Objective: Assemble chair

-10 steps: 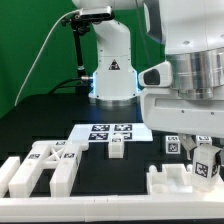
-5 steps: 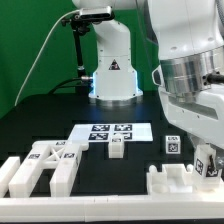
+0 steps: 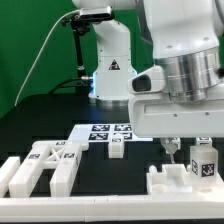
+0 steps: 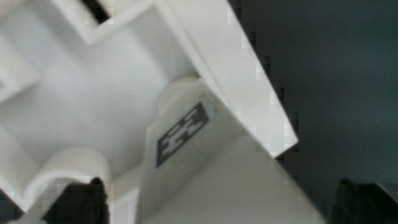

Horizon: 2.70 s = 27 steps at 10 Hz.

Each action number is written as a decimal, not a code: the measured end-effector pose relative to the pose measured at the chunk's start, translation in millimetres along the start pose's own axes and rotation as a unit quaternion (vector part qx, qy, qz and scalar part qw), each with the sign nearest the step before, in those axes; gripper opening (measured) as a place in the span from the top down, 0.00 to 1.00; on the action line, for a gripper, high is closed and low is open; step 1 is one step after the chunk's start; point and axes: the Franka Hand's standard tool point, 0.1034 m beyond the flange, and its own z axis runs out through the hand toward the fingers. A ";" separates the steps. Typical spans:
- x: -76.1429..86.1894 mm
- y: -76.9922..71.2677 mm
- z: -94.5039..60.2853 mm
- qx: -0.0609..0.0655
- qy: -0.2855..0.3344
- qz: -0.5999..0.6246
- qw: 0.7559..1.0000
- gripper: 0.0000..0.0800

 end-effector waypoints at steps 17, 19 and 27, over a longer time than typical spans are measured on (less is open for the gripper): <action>-0.7 10.3 4.9 0.005 0.008 0.463 0.886 0.64; -1.5 10.6 5.7 0.002 0.008 0.396 0.918 0.52; -6.1 11.9 3.6 -0.008 -0.021 -0.140 0.990 0.19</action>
Offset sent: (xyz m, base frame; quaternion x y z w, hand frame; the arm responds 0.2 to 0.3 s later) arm -0.0104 0.0046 -0.0004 -0.0917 0.1187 -0.4003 0.9040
